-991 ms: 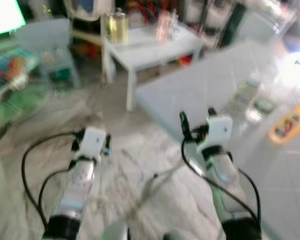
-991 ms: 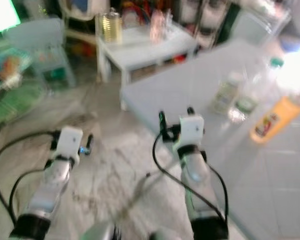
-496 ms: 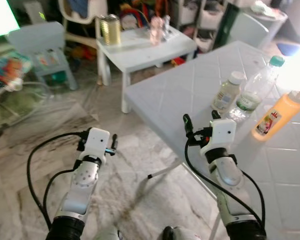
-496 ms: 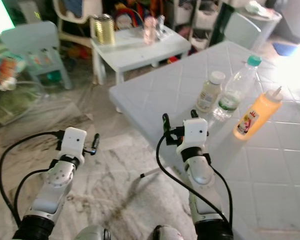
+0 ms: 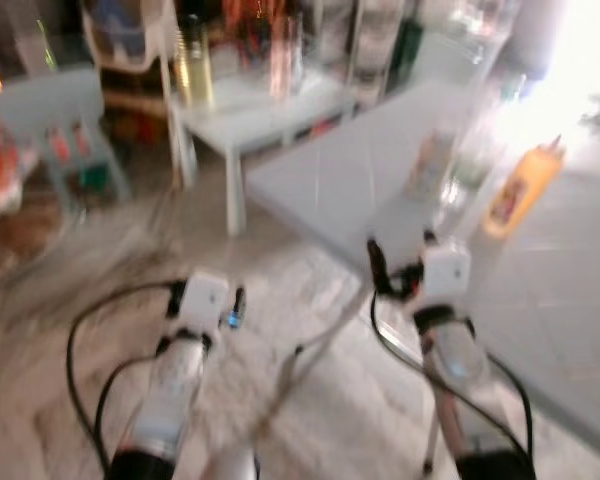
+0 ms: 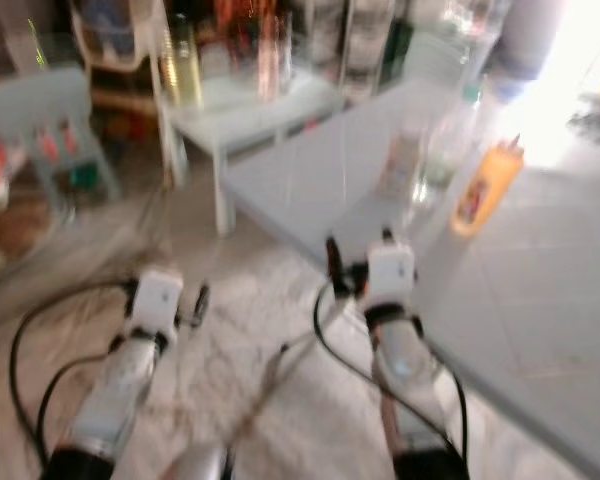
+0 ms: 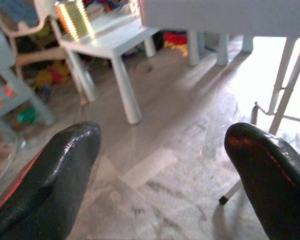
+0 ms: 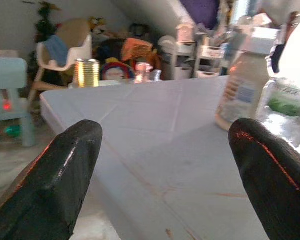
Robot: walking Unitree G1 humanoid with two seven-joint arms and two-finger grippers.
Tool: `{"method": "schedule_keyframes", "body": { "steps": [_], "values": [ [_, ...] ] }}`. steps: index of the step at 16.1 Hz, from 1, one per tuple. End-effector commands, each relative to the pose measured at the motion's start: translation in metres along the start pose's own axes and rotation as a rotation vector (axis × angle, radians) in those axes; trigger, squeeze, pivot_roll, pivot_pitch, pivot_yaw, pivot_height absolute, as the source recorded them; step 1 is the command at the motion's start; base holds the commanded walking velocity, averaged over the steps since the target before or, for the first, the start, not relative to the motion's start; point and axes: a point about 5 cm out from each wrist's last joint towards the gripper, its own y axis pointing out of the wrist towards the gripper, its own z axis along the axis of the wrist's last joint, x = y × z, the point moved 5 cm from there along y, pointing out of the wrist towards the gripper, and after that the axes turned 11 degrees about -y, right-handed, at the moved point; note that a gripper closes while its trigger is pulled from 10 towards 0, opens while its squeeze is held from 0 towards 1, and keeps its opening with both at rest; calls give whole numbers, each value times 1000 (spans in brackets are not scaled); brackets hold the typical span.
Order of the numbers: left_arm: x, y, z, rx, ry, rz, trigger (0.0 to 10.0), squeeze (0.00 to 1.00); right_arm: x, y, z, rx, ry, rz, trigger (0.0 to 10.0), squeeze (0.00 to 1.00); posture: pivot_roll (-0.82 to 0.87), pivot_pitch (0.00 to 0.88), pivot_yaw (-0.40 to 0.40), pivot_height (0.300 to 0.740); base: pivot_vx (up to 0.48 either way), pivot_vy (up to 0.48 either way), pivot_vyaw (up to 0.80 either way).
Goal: Restocking fridge
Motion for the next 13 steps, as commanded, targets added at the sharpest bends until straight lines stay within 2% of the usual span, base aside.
{"method": "schedule_keyframes", "body": {
  "steps": [1,5,8,9,10,11,13],
  "values": [
    [1,4,15,46,16,-22,10000,0,2,2,5,14,6,-16,10000,0,77,70,-32,740,270,398,-800],
    [3,3,16,64,14,-35,10000,0,2,1,5,15,6,-21,10000,0,78,67,-30,740,271,391,0],
    [10,-2,21,102,-34,-68,10000,0,9,-4,3,8,-11,-43,10000,0,77,67,-29,740,279,393,0],
    [24,-10,36,161,-137,-162,10000,0,15,-8,3,9,-16,-64,10000,0,75,65,-33,740,0,0,0],
    [29,-14,41,177,-189,-209,10000,0,15,-10,5,16,-11,-66,10000,0,75,65,-33,740,0,0,0],
    [32,-19,45,190,-227,-232,10000,0,17,-13,10,35,4,-74,10000,0,79,59,-41,740,0,0,0],
    [30,-25,48,217,-225,-233,10000,0,25,-20,15,41,38,-126,10000,0,79,51,-39,740,0,0,0]
  ]
}}
